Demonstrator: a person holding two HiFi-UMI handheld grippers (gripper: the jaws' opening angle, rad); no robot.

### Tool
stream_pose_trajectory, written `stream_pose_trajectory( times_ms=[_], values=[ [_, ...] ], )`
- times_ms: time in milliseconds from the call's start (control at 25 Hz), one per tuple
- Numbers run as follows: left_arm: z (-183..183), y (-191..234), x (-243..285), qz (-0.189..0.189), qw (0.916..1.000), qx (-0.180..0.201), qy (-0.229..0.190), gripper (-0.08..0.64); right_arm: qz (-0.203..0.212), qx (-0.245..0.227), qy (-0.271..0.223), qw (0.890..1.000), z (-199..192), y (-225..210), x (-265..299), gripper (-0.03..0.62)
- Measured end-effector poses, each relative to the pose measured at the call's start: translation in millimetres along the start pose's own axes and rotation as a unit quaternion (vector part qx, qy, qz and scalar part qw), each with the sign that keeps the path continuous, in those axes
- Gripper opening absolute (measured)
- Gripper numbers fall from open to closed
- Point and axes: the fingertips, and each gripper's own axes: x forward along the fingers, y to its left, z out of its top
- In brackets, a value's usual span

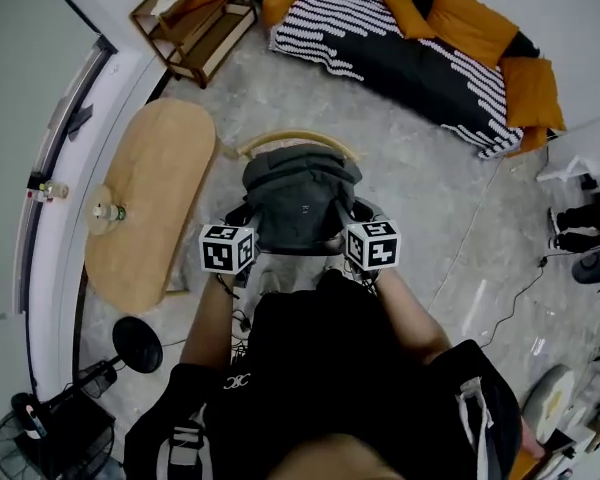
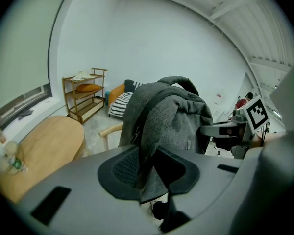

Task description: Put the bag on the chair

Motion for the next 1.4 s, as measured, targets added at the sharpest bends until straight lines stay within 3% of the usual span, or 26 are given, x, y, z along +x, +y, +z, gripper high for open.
stream_pose_trajectory(
  times_ms=[200, 360, 520, 680, 840, 920, 1120, 1280, 1400],
  values=[
    [-26, 26, 30, 0.01, 0.9989, -0.03, 0.033, 0.094, 0.007, -0.006, 0.054, 0.998, -21, -9, 45, 0.092],
    [-69, 47, 64, 0.009, 0.9952, -0.044, 0.087, 0.095, 0.014, -0.018, 0.078, 0.997, -59, -19, 88, 0.092],
    [-70, 65, 86, -0.009, 0.9982, -0.043, 0.041, 0.094, 0.031, -0.027, 0.035, 0.999, -61, -26, 113, 0.091],
    [-63, 81, 94, -0.005, 0.9991, -0.036, 0.022, 0.097, 0.027, -0.006, 0.045, 0.999, -52, -25, 129, 0.092],
    [-61, 97, 96, -0.012, 0.9969, -0.061, -0.048, 0.121, 0.011, -0.029, 0.058, 0.998, -46, -22, 143, 0.094],
    [-63, 103, 98, -0.007, 0.9953, -0.074, -0.063, 0.138, -0.003, -0.047, 0.067, 0.997, -43, -22, 151, 0.097],
    [-53, 110, 116, 0.017, 0.996, -0.078, -0.042, 0.156, -0.044, -0.074, 0.078, 0.993, -31, -35, 167, 0.115],
    [-45, 115, 115, 0.059, 0.9978, -0.028, -0.002, 0.169, -0.07, -0.081, 0.1, 0.989, -19, -43, 182, 0.134],
    [-48, 113, 109, 0.071, 0.9974, -0.013, 0.005, 0.17, -0.087, -0.05, 0.122, 0.987, -11, -51, 191, 0.142]
  ],
)
